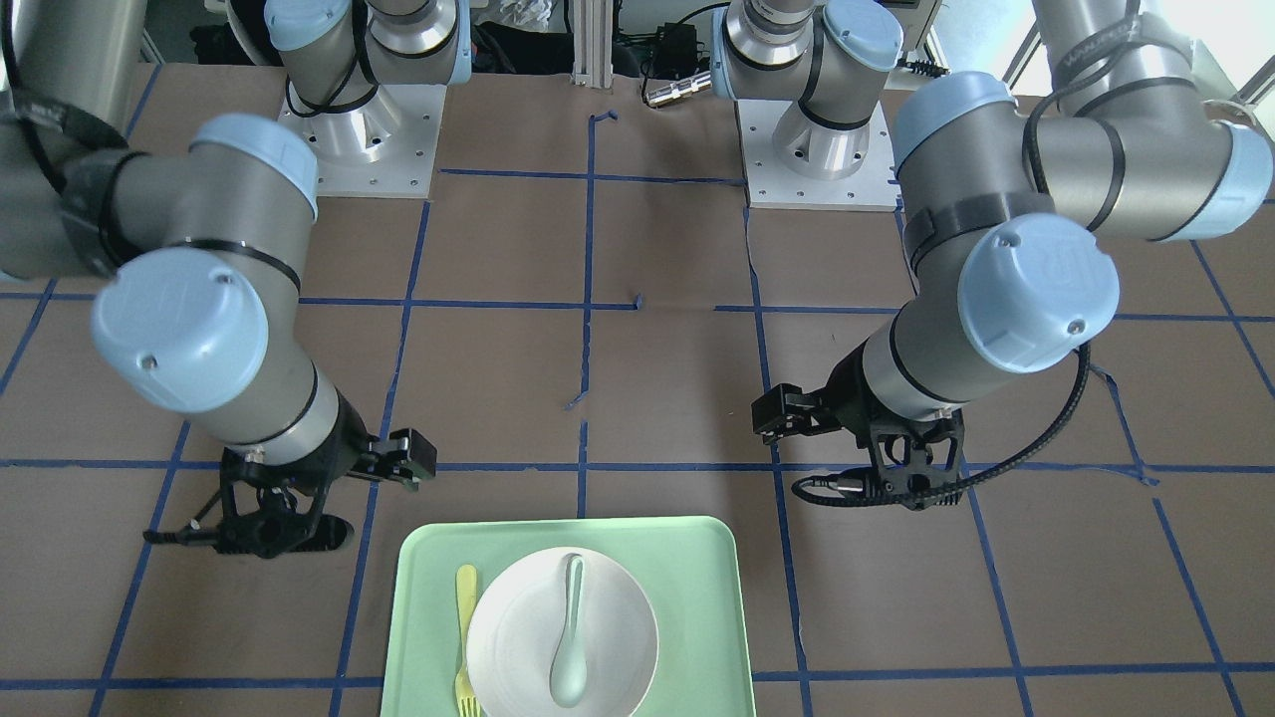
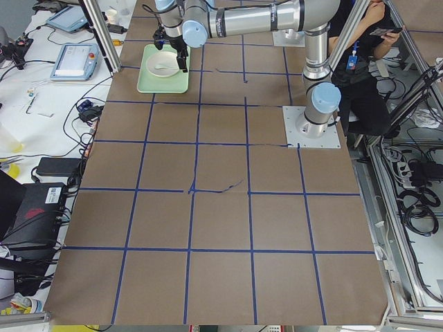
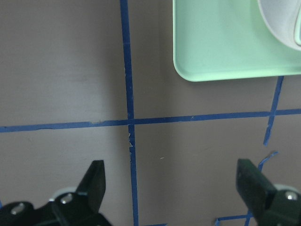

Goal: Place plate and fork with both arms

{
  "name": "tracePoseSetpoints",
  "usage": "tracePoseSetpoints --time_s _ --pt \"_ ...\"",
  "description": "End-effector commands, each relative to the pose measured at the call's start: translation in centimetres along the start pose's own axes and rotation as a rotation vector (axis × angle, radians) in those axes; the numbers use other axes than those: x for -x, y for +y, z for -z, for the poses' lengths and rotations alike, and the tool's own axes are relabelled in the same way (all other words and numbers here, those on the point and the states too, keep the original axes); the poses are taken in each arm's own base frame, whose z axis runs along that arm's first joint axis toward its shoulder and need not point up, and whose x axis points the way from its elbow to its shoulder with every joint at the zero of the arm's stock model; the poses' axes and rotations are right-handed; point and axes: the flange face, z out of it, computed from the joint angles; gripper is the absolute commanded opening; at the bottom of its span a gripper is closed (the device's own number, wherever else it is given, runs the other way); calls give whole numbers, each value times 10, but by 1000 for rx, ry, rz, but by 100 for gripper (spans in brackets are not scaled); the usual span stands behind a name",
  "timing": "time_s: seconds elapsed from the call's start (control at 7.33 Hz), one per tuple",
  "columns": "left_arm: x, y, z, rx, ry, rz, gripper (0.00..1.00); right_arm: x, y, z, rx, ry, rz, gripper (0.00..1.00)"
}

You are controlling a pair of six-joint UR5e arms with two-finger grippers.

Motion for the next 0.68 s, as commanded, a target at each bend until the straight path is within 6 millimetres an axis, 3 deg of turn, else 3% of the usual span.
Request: tracePoseSetpoints --time_s 0.0,0.27,0.55 --pt "4 19 20 -26 -74 4 100 28 40 19 46 19 35 100" --pt "1 31 27 -49 -59 38 100 42 52 28 29 13 1 100" --pt "0 36 17 -91 -56 29 100 41 56 31 25 4 13 100"
